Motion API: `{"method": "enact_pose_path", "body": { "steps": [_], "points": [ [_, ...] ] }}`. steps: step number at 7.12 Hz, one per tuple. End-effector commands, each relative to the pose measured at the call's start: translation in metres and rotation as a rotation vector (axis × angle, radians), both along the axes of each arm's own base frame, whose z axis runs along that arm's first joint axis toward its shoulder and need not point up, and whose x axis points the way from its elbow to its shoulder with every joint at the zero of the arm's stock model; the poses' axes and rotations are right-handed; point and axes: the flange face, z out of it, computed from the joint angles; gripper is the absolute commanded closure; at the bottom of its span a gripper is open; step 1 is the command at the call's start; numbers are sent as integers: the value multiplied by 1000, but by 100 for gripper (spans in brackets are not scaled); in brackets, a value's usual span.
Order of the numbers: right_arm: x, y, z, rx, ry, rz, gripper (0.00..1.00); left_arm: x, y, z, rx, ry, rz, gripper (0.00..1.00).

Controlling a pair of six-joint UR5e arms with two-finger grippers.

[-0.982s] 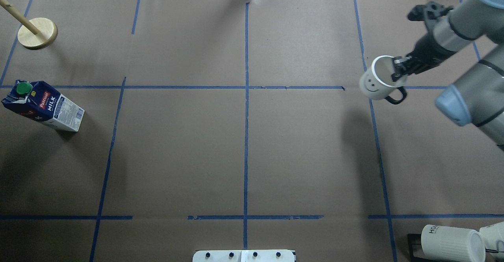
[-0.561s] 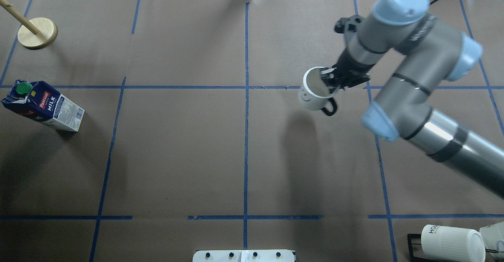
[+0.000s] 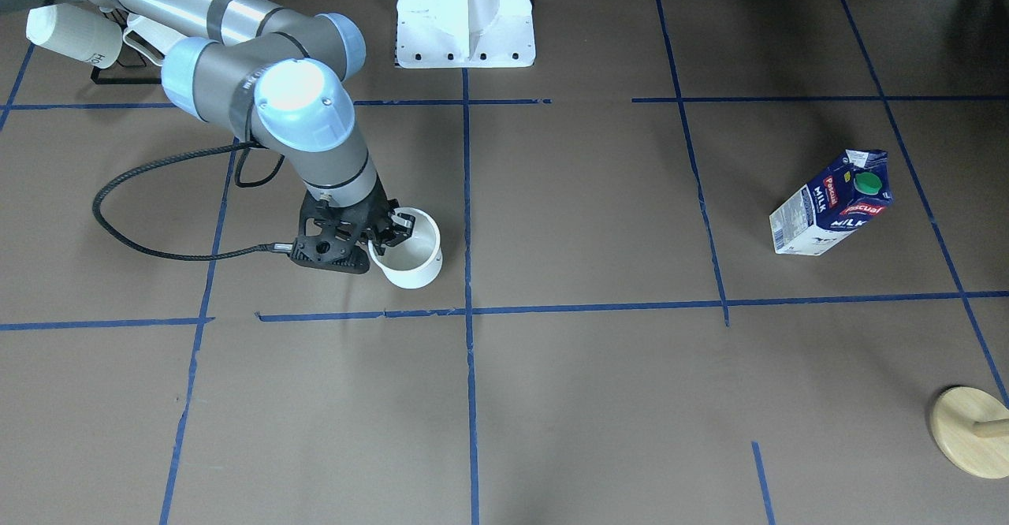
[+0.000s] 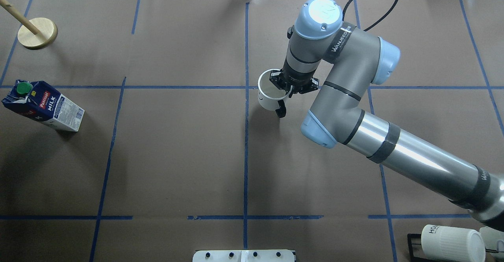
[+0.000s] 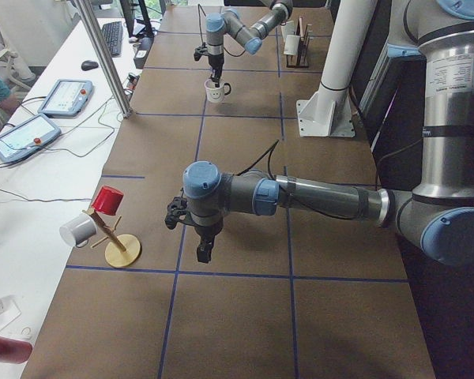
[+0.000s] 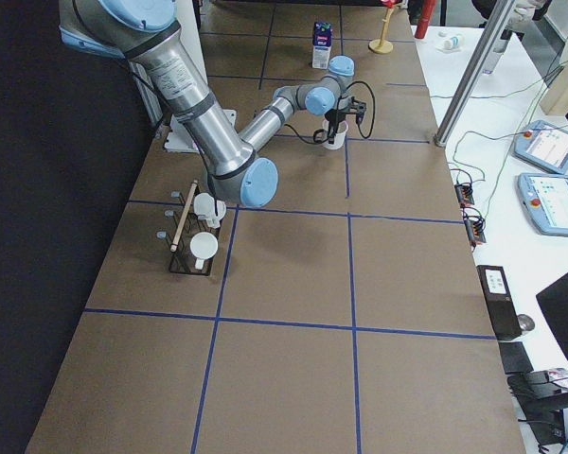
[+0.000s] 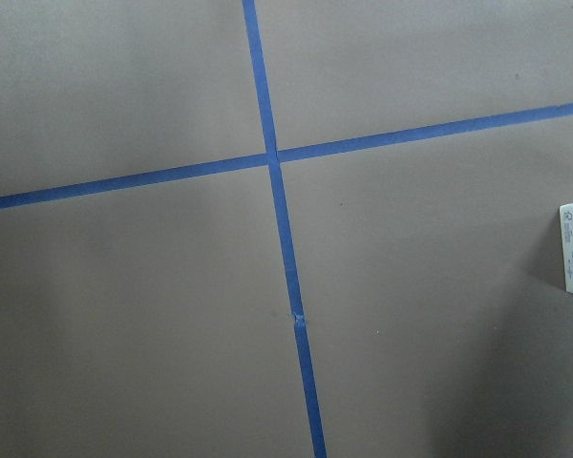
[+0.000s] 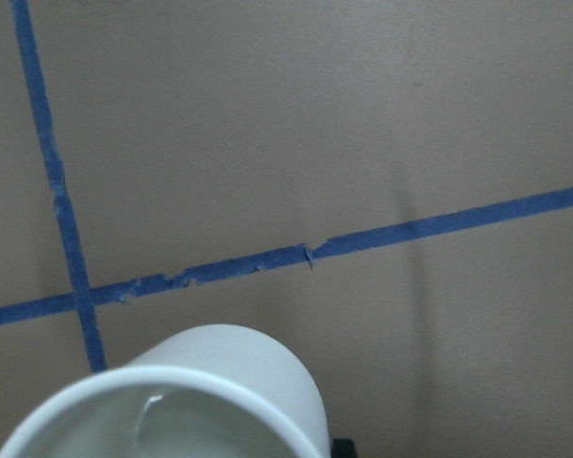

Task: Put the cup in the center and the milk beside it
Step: 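Carry the white mug with the right gripper to the table center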

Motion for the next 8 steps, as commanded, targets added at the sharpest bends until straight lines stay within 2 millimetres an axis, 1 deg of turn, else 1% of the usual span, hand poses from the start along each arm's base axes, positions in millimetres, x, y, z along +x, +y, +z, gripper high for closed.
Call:
{"method": "enact_pose_path", "body": {
  "steps": [1,2,3,4,5,6,7,8],
  "points": [
    [-14,-2,-1,-29,15,25,97,0,-1,-6,12,1,0,0],
    [-27,5,-6,-37,21,37,97,0,-1,-7,15,1,1,0],
    [-40,11,-16,-42,20,66,95,0,-1,-7,15,1,1,0],
    [-45,14,-18,-40,12,74,93,0,-1,-9,18,1,1,0],
    [-47,15,-17,-39,11,71,91,1,-1,-15,30,2,2,0],
    [-54,10,-6,-40,28,77,80,1,-1,-15,31,2,1,0],
    [-58,5,0,-23,8,87,55,1,-1,-15,32,2,2,0],
    [-58,5,-2,-18,2,86,1,1,-1,-17,34,2,1,0]
  ]
}}
